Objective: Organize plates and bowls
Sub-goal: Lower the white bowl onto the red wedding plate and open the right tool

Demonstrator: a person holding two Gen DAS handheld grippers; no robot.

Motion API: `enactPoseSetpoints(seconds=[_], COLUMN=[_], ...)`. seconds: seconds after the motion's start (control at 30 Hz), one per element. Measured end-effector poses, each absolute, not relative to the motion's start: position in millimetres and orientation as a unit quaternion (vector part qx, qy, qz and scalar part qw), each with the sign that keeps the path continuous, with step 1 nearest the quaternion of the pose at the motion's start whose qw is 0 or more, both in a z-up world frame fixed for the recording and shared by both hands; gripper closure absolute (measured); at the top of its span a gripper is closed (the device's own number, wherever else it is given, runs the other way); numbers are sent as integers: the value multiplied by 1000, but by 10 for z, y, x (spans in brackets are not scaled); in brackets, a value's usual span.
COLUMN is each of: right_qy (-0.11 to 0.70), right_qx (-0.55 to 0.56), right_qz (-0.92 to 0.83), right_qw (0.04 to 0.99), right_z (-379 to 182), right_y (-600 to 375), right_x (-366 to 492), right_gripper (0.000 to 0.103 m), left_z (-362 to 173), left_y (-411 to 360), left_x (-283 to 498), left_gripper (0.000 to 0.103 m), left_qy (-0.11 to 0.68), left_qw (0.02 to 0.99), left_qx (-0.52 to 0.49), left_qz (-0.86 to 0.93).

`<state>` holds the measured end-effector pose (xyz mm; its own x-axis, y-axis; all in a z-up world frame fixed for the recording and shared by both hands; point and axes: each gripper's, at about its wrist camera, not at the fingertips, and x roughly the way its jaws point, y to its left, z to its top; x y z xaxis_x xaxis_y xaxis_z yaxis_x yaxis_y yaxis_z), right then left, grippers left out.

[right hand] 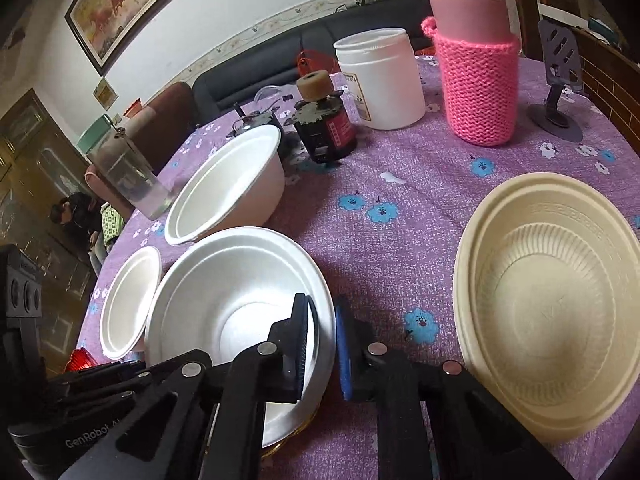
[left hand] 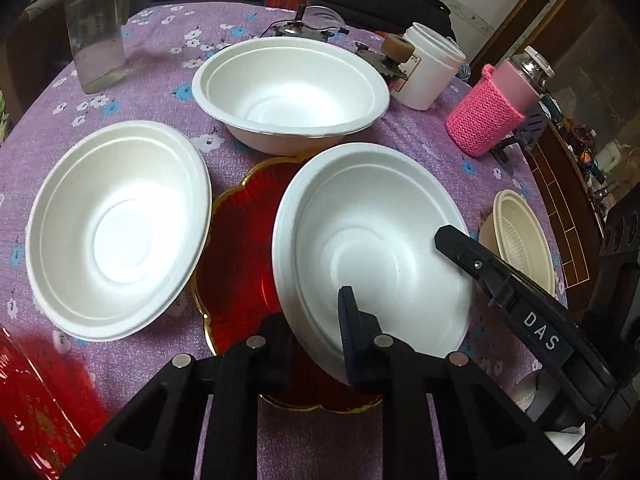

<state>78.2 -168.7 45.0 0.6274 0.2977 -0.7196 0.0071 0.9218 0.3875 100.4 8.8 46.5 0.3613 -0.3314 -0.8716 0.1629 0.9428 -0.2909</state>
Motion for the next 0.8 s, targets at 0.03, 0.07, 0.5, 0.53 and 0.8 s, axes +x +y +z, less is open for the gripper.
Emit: enactPoseSetpoints(seconds=[0.03, 0.07, 0.5, 0.53, 0.8], right_qy=[420, 417, 386, 385, 381], right_qx=[181, 181, 165, 163, 136], right_qz=[83, 84, 118, 123, 189], right_qw=[885, 887, 900, 900, 895], right_z=[478, 503, 933, 960, 1123], right_y=[-1690, -1689, -1401, -1347, -617], right_x=[759, 743, 298, 266, -25], right_gripper=[89, 89, 89, 89, 89], left_z=[482, 497, 933, 980, 1098], left_y=[93, 94, 397, 489, 1246], left_x=[976, 959, 425, 349, -142], left_gripper=[85, 85, 85, 85, 85], left_qy=[543, 541, 490, 484, 460], left_qw=[823, 824, 858, 862, 877], left_qx=[-77, -76, -74, -77, -112], left_qz=[-151, -152, -137, -132, -79])
